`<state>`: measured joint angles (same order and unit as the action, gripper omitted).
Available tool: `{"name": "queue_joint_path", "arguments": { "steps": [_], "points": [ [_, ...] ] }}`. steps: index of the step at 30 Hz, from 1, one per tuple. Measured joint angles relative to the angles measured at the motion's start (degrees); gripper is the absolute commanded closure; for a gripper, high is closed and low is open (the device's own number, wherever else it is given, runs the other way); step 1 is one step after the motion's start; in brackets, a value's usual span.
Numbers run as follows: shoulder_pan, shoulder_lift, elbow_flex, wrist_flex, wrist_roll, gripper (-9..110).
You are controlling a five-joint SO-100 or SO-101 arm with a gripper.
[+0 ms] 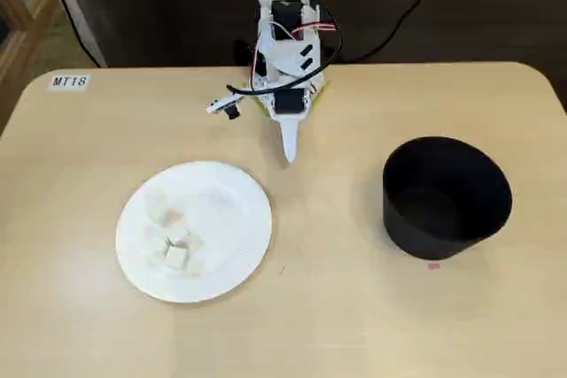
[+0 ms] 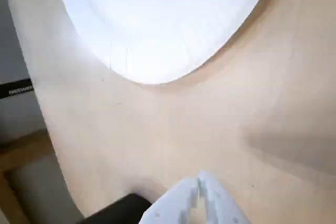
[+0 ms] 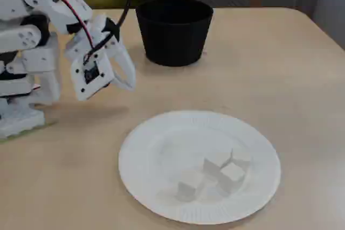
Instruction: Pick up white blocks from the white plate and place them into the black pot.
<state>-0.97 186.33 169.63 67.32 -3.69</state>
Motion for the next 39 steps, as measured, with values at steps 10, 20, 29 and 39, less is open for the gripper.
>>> {"name": "queue_joint_path", "arguments": {
  "steps": [10, 20, 29, 39],
  "points": [
    [3.34, -25.93, -26.19, -6.77, 6.94, 104],
    [4.04, -27.07, -29.18, -6.24, 4.48, 103],
    [21.09, -35.07, -47.02, 8.35, -0.44, 104],
    [34.80, -61.52, -58.62, 14.06, -4.13, 104]
  ]
}}
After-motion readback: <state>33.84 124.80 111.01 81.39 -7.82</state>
